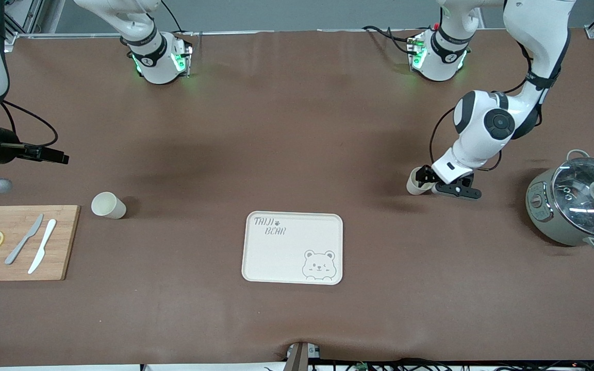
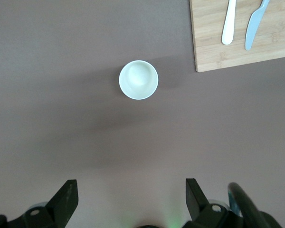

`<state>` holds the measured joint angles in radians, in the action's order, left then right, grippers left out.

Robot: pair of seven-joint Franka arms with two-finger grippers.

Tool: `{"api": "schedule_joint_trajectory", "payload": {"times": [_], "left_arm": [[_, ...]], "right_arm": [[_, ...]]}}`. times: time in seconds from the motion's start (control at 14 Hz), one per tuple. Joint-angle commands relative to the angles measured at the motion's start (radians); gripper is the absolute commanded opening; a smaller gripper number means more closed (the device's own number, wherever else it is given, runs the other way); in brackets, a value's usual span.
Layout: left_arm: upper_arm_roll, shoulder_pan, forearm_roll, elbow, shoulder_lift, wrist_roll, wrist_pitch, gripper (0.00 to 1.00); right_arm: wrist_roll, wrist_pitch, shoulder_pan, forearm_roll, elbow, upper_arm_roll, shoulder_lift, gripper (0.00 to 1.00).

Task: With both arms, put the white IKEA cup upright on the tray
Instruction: 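Grasp the white cup with the left gripper while the right gripper reaches the other cup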

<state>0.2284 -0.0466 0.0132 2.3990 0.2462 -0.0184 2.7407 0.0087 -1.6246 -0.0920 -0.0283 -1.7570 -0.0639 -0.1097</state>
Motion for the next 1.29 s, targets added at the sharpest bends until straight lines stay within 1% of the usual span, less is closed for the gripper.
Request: {"api": "schedule_joint_trajectory", "payload": {"times": [0.0, 0.21, 0.5, 0.57, 0.79, 0.86, 0.93, 1.0, 1.21], "left_arm": [[0.009, -0.007, 0.011, 0.025, -0.008, -0.006, 0.034, 1.0], [0.008, -0.007, 0.011, 0.034, -0.005, -0.006, 0.053, 1.0], [0.009, -0.003, 0.011, 0.045, -0.004, 0.009, 0.073, 1.0], [0.009, -0.003, 0.011, 0.048, -0.005, 0.009, 0.073, 1.0], [0.009, 0.001, 0.011, 0.051, -0.005, 0.009, 0.076, 1.0], [0.009, -0.001, 0.011, 0.051, -0.005, 0.012, 0.074, 0.97], [0.011, 0.001, 0.011, 0.052, -0.007, 0.029, 0.074, 0.44], [0.011, 0.004, 0.011, 0.052, -0.005, 0.04, 0.074, 0.0], [0.012, 0.005, 0.011, 0.051, -0.004, 0.049, 0.076, 0.0]], "right_arm": [[0.011, -0.082, -0.025, -0.002, -0.085, 0.009, 0.01, 1.0], [0.01, -0.188, -0.034, -0.001, -0.179, 0.007, 0.015, 1.0], [0.01, -0.21, -0.051, 0.001, -0.19, 0.007, 0.005, 1.0], [0.01, -0.242, -0.054, 0.001, -0.196, 0.007, -0.011, 1.0], [0.004, -0.349, -0.069, 0.004, -0.268, 0.007, -0.019, 1.0], [0.005, -0.369, -0.063, 0.004, -0.269, 0.007, -0.024, 1.0], [0.008, -0.395, -0.061, 0.002, -0.272, 0.009, -0.036, 1.0], [0.01, -0.422, -0.061, 0.002, -0.273, 0.009, -0.051, 1.0], [0.01, -0.439, -0.065, 0.002, -0.273, 0.009, -0.068, 1.0]]}}
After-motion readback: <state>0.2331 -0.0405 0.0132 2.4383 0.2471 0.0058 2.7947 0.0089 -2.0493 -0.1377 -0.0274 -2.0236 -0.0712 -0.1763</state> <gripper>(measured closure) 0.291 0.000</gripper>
